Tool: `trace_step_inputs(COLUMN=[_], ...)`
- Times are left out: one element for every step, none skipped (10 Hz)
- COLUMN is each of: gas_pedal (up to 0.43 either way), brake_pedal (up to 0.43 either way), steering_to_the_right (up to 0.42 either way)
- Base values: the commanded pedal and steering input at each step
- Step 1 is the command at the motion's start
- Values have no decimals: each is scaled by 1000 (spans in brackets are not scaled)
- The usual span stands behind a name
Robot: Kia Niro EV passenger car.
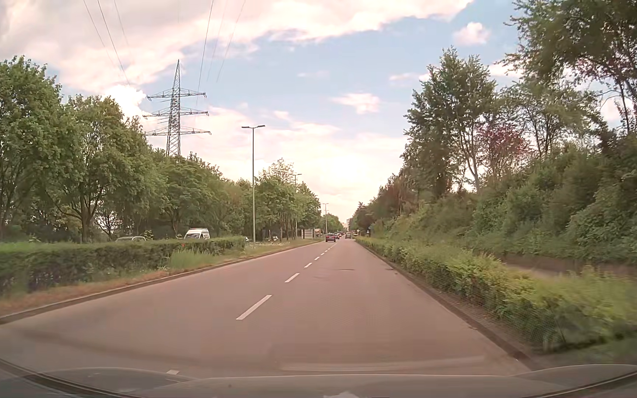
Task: Follow the waypoints while adhering to traffic rules and regulations
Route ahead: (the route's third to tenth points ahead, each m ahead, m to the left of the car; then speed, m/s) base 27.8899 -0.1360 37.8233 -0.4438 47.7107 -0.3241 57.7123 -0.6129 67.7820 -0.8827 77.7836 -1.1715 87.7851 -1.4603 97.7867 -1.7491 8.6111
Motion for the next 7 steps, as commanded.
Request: trace_step_inputs(gas_pedal=[220, 220, 228, 311, 331, 331, 331], brake_pedal=[18, 18, 18, 18, 18, 18, 18], steering_to_the_right=[8, 8, 8, 8, 8, 7, 6])
